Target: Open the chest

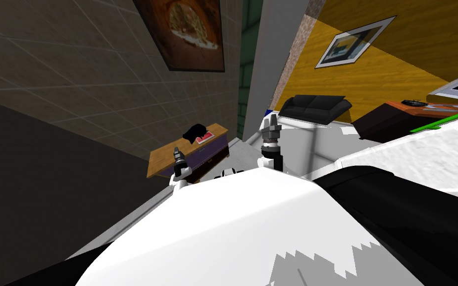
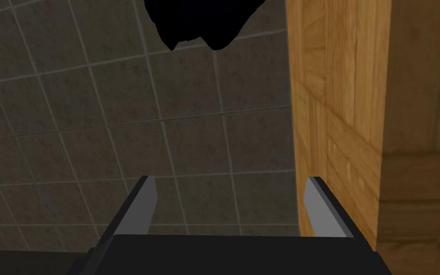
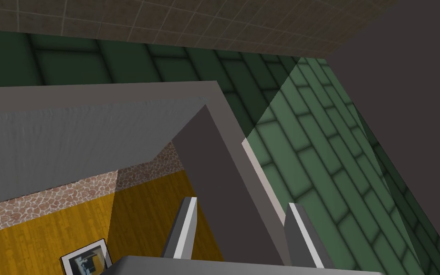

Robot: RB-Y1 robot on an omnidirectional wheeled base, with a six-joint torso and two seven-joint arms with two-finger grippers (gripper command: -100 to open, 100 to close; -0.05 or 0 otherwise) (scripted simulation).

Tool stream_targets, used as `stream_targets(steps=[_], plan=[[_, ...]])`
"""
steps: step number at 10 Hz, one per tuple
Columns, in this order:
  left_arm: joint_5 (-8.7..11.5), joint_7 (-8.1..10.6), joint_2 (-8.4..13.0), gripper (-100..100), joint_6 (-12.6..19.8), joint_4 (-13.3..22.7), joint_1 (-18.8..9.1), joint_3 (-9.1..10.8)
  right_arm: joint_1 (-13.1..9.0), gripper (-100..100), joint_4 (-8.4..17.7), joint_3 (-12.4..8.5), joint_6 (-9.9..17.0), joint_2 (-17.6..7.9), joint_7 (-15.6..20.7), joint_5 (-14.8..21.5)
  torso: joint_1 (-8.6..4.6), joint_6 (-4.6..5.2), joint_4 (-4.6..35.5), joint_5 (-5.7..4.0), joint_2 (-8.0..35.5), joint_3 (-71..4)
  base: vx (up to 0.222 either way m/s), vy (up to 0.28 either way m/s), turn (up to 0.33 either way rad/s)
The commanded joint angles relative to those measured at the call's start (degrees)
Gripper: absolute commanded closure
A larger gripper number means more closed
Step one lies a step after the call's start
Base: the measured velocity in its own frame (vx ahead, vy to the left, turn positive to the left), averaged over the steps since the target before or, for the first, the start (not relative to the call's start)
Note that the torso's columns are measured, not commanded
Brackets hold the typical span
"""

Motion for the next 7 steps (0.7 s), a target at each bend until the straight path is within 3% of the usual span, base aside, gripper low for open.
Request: stream_targets(steps=[1, 6, 7], plan=[[0.22, 0.19, -1.09, -100, 1.73, 4.19, -1.85, 0.31, 0.0, 0, 0.0, 0.0, 0.0, 0.0, 0.0, 0.0, 0.0, 0.12, 0.01, -0.03, -0.07, -0.03, 0.046, -0.139, 0.112], [0.4, 0.27, -1.07, -100, 2.08, 7.82, -3.18, 0.91, 0.0, 0, 0.0, 0.0, 0.0, 0.0, 0.0, 0.0, -0.08, 0.29, -0.08, 0.07, -0.08, -0.05, 0.004, -0.094, 0.032], [0.56, 0.35, -1.01, -100, 2.42, 10.26, -4.43, 1.48, -0.01, 0, 0.0, 0.0, 0.0, -0.01, 0.0, 0.0, 0.08, 0.23, 0.04, -0.01, -0.03, -0.03, 0.018, -0.066, 0.072]])
